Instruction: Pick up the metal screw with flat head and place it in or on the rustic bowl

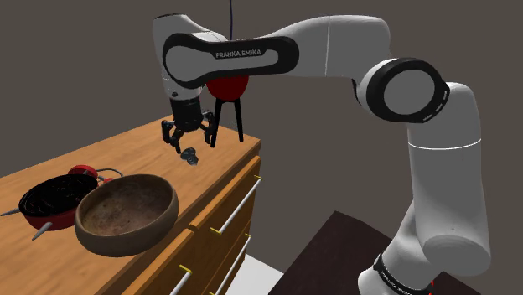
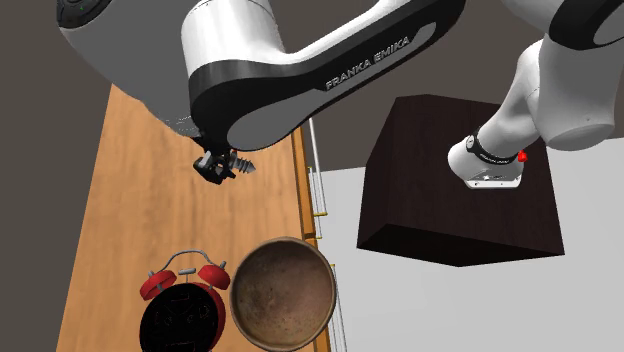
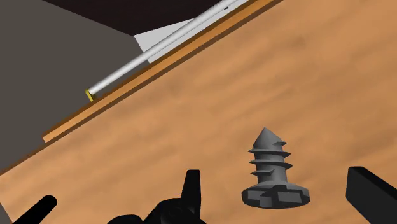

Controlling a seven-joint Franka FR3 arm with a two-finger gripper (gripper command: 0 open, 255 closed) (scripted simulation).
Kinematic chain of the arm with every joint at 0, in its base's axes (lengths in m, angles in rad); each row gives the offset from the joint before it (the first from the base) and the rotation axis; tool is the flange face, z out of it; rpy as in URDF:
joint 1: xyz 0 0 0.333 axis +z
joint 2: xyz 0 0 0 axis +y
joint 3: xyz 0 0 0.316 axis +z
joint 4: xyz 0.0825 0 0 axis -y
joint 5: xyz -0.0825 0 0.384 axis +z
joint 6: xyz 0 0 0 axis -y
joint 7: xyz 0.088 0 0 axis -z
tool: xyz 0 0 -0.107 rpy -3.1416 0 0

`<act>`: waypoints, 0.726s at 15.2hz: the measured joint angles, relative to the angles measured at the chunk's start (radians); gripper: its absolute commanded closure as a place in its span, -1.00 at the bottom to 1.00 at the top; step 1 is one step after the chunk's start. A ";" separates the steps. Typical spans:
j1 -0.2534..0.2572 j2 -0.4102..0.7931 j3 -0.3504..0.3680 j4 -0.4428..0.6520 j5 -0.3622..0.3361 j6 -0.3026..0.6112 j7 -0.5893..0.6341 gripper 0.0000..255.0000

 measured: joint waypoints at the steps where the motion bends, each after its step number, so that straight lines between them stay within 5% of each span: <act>1: 0.007 0.023 -0.002 0.024 -0.005 -0.003 0.006 -1.00; 11: -0.002 0.032 -0.006 -0.063 -0.010 0.092 0.015 -1.00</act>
